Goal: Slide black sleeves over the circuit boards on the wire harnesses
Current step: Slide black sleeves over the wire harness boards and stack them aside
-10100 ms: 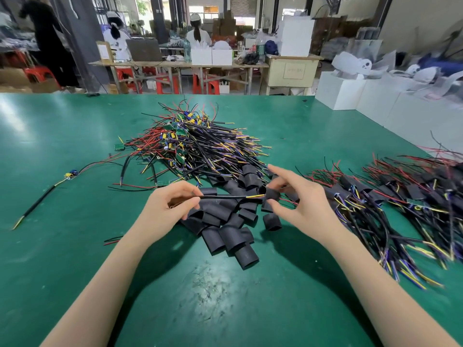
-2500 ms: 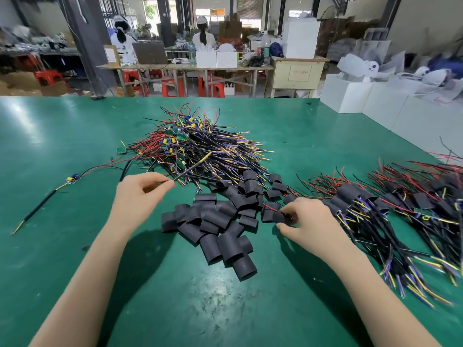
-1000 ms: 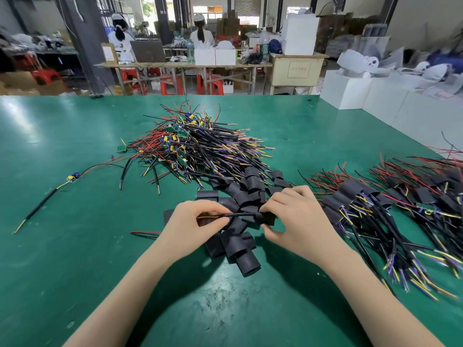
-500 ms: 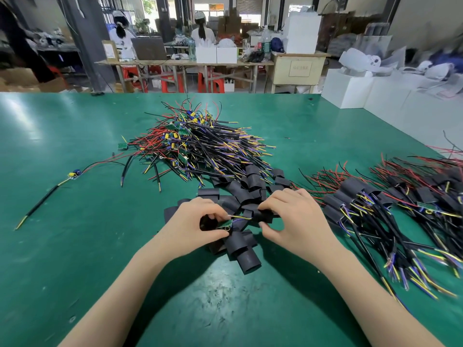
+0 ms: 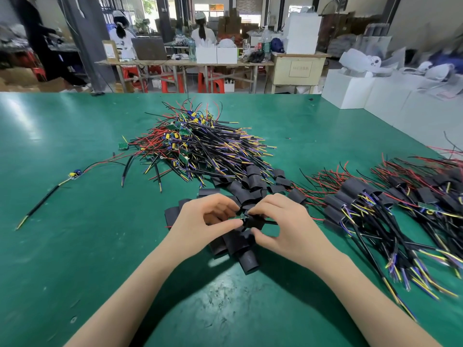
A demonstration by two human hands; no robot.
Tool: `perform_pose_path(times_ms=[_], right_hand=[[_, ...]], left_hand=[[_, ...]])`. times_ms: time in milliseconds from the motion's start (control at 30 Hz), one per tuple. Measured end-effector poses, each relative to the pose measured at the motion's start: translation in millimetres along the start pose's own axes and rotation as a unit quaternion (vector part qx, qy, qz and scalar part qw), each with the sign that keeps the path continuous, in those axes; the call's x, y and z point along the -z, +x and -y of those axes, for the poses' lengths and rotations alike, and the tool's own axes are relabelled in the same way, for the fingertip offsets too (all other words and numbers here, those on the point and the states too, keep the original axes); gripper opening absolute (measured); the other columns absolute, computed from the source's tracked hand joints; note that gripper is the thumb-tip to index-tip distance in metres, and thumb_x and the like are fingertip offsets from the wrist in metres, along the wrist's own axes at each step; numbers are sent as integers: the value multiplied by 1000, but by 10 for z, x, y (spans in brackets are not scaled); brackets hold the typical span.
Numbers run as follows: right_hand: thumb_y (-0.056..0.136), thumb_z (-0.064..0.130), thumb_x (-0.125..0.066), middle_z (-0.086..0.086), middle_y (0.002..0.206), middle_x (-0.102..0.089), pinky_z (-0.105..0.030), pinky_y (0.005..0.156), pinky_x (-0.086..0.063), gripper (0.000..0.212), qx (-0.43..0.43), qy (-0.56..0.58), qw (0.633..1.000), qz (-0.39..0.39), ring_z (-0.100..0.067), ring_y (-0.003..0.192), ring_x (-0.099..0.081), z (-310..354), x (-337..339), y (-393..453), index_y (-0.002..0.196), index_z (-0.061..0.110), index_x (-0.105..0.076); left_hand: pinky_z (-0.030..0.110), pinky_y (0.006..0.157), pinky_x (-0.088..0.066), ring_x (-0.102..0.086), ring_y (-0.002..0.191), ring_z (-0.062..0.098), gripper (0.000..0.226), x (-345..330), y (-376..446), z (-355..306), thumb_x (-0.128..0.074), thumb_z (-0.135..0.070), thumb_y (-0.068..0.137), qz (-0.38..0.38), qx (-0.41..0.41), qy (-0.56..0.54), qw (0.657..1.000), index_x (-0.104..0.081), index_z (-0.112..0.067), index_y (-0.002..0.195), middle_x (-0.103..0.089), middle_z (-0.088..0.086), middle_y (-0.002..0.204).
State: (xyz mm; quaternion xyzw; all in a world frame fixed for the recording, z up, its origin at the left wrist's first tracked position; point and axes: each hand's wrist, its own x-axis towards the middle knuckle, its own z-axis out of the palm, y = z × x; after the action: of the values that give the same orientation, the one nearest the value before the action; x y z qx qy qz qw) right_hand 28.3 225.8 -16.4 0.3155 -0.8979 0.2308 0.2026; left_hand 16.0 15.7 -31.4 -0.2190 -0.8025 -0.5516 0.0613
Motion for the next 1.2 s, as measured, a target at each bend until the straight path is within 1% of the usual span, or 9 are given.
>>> perform_pose_path(times_ms=[233,433,500,600,667,833,900,1033,1200], right_hand=[[74,17,-73,-1,91,-65,-39,73,-50,22,36,-6,999,-22,-28,82,-57,35,-12,21,95,10,-69],[77,18,-72,2,96,-64,-36,64,-54,24,32,19,999,-3,-20,80,-63,40,-4,4,101,14,-68],[78,17,-72,2,97,-63,-35,66,-53,25,33,26,999,2,-19,80,-62,40,-16,7,102,14,-68],[77,11,-73,1,98,-63,-25,72,-51,28,29,62,998,7,-15,84,-60,32,-33,5,105,12,-68],[76,10,-73,3,99,-63,-17,72,-47,31,11,92,996,0,-10,84,-59,27,-34,0,107,14,-69],[71,4,-75,6,99,-65,-8,79,-44,37,-13,134,990,-47,1,92,-58,39,-34,12,106,13,-67],[71,4,-76,6,98,-66,-10,81,-45,35,-5,120,991,-56,-1,91,-59,42,-36,11,104,12,-67],[73,4,-75,3,97,-66,-24,79,-50,30,28,99,992,-74,-10,90,-60,55,-53,7,100,11,-67],[71,1,-74,4,97,-66,-22,78,-50,31,46,98,991,-75,-1,86,-54,80,-78,11,100,10,-68]], left_hand=[[24,62,-56,-66,64,13,9,-5,11,11,-73,-5,83,5,43,-86,995,-73,-11,88,-74,4,80],[23,57,-54,-62,54,17,3,-3,20,7,-70,-4,85,-2,69,-114,991,-71,-6,86,-71,8,72],[23,55,-54,-61,52,16,3,3,22,4,-69,-4,86,-3,77,-117,990,-71,-6,85,-70,8,70],[24,53,-54,-61,51,16,3,7,20,-4,-69,-5,86,2,86,-120,989,-70,-7,84,-70,5,68],[24,52,-54,-61,51,15,5,12,20,-15,-68,-5,86,3,84,-120,989,-69,-8,83,-69,4,66],[21,52,-52,-61,49,15,9,36,20,-42,-66,-4,89,-4,61,-113,992,-69,-11,83,-68,0,64],[22,51,-52,-59,49,16,7,35,17,-47,-66,-4,89,-9,54,-110,992,-69,-9,84,-67,0,64],[23,49,-52,-58,48,16,3,36,13,-56,-67,-5,88,-19,52,-109,992,-67,-7,85,-66,7,65],[23,46,-51,-57,44,16,4,22,16,-63,-67,-4,87,-23,65,-118,991,-64,-4,85,-64,5,59]])
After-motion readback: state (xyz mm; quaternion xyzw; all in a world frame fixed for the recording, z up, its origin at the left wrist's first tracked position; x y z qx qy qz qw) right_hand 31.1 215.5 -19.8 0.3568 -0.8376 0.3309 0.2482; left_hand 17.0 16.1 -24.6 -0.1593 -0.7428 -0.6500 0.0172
